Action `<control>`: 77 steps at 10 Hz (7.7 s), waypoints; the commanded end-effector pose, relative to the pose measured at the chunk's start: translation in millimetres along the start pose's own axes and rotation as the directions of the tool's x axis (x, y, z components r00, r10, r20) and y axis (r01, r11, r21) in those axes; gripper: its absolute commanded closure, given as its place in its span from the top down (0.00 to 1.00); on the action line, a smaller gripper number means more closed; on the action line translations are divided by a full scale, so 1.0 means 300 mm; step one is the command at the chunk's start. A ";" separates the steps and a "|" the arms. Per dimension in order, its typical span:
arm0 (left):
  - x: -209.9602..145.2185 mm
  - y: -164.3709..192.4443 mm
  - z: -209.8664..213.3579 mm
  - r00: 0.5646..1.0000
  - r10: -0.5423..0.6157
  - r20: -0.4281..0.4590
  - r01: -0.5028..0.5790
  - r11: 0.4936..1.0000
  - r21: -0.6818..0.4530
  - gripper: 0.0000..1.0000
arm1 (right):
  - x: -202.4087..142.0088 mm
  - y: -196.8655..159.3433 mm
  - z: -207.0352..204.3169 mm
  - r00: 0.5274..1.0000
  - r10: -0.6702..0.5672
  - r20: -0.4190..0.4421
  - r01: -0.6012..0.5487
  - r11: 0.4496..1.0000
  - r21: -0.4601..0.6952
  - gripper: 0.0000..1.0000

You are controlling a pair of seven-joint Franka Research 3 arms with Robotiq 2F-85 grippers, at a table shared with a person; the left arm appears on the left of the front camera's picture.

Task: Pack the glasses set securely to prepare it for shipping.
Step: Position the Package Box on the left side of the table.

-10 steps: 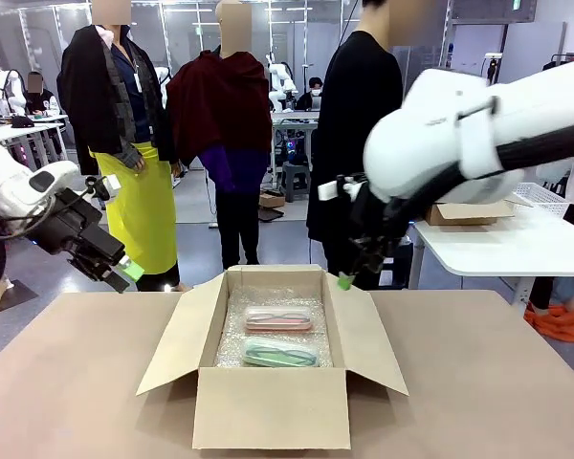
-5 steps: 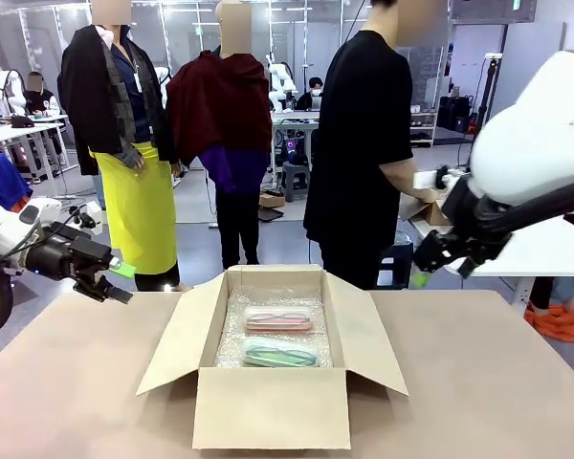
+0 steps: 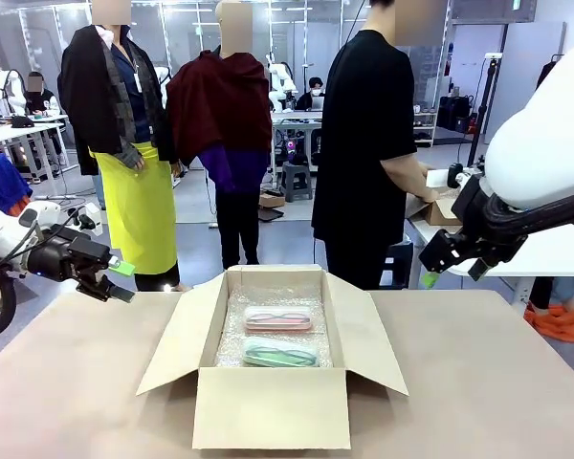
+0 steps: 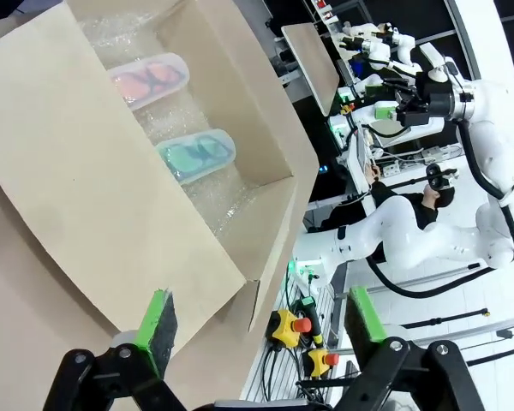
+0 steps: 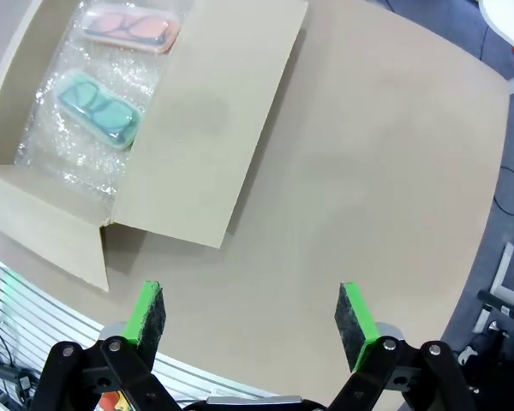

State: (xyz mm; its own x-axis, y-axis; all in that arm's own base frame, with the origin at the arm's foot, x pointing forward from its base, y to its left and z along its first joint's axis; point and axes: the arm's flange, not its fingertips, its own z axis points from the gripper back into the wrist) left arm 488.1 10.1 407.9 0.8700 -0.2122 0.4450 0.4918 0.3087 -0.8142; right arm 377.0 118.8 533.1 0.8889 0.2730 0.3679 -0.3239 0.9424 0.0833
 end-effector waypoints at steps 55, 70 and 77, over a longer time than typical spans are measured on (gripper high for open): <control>-0.330 0.460 0.513 0.936 0.281 0.213 -0.235 0.947 -0.219 0.03 | 0.015 -0.012 0.005 1.000 0.023 0.009 -0.023 1.000 0.007 1.00; -0.406 0.529 0.885 0.945 0.222 0.239 -0.244 0.968 0.062 1.00 | 0.015 -0.012 0.005 1.000 0.023 0.009 -0.023 1.000 0.007 1.00; -0.393 0.418 1.039 0.951 0.117 0.285 -0.180 0.963 0.203 1.00 | 0.015 -0.012 0.005 1.000 0.023 0.009 -0.023 1.000 0.007 1.00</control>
State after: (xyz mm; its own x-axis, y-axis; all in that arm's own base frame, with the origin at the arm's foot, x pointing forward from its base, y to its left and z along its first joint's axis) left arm 452.0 359.6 381.9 0.8846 0.1007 0.4554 0.3394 0.5307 -0.7767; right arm 380.2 117.6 535.6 0.8869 0.2731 0.3726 -0.3272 0.9407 0.0892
